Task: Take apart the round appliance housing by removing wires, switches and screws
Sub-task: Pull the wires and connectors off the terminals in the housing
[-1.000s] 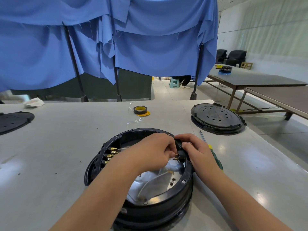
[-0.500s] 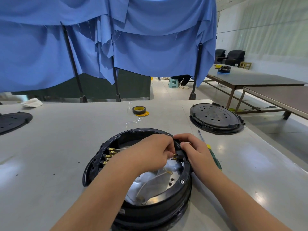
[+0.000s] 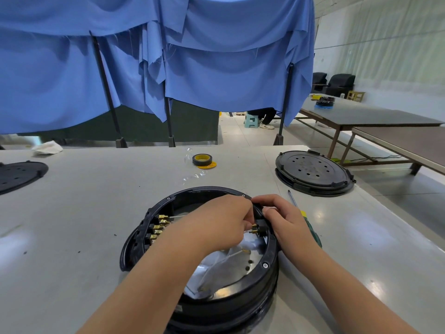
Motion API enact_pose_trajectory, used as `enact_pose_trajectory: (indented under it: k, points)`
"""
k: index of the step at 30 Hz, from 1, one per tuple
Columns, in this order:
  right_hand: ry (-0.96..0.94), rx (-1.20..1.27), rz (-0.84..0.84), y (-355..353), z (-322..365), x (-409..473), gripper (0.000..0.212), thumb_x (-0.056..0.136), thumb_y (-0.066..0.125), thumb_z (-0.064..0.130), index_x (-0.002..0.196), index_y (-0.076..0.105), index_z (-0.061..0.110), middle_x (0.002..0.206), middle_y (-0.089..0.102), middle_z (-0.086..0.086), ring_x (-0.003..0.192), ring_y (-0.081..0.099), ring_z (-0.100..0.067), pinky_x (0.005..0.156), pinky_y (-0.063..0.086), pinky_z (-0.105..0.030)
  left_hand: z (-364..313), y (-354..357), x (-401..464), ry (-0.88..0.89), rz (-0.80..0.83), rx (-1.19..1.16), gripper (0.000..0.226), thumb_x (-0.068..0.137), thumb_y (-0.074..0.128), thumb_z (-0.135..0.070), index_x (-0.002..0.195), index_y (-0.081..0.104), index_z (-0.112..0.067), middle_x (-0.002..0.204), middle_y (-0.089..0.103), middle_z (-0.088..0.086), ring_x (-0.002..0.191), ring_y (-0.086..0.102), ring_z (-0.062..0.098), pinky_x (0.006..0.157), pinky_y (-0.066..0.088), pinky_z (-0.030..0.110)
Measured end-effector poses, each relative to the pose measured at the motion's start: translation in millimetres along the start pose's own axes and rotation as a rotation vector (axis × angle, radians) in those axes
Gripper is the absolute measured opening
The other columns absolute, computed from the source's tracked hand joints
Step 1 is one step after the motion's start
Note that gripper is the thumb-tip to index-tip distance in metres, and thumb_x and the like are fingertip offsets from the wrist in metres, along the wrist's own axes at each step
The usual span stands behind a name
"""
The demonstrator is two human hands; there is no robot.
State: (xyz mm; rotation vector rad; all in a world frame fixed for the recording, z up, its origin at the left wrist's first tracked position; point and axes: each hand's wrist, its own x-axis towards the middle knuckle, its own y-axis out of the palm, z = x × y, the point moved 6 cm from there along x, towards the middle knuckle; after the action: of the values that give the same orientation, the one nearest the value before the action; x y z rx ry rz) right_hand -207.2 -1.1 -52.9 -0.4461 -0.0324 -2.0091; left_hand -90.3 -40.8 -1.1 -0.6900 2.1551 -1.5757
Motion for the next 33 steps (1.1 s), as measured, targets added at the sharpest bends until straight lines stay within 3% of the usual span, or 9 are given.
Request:
enact_pose_trajectory:
  k: [12,21,26,29,33]
  points:
    - [-0.001,-0.014,0.004,-0.1,4.3,-0.8,0.035,0.089,0.044,-0.005,0.096,0.069,0.019,0.088,0.072,0.005,0.079,0.065,-0.002,0.065,0.048,-0.011,-6.2,-2.8,-0.3,0.001,-0.009,0.090,0.014,0.095,0.051,-0.012,0.104,0.061,-0.014,0.106,0.062,0.003,0.099,0.057,0.022,0.089,0.047,0.037]
    - [0.010,-0.026,0.003,-0.4,2.7,-0.6,0.036,0.090,0.045,-0.003,0.095,0.069,0.023,0.089,0.072,0.006,0.083,0.066,-0.006,0.068,0.049,-0.014,-2.8,-1.1,0.0,-0.011,0.010,0.054,0.012,0.095,0.052,-0.015,0.105,0.060,-0.013,0.107,0.061,0.004,0.097,0.056,0.021,0.085,0.047,0.035]
    - [0.018,-0.034,0.005,-0.1,1.5,0.1,0.035,0.089,0.044,-0.004,0.097,0.068,0.020,0.093,0.071,0.001,0.088,0.066,-0.012,0.075,0.053,-0.022,-5.7,-1.1,-0.4,0.002,-0.003,0.111,0.013,0.092,0.053,-0.010,0.102,0.061,-0.014,0.105,0.063,0.004,0.099,0.058,0.022,0.087,0.048,0.037]
    - [0.043,0.003,-0.011,0.0,0.1,0.4,0.036,0.089,0.045,-0.004,0.092,0.069,0.022,0.090,0.071,0.003,0.081,0.065,-0.005,0.066,0.048,-0.013,6.0,-10.6,-3.4,-0.026,-0.028,0.175,0.016,0.090,0.054,-0.009,0.102,0.062,-0.017,0.106,0.062,0.001,0.099,0.058,0.020,0.087,0.048,0.035]
    - [0.065,0.004,-0.030,-0.4,-1.0,0.0,0.034,0.090,0.045,-0.002,0.092,0.070,0.021,0.092,0.070,0.002,0.078,0.063,-0.001,0.063,0.045,-0.010,29.2,-22.1,-15.8,-0.028,-0.093,-0.056,0.008,0.094,0.056,-0.022,0.091,0.062,-0.026,0.091,0.060,-0.013,0.087,0.057,0.007,0.079,0.048,0.026]
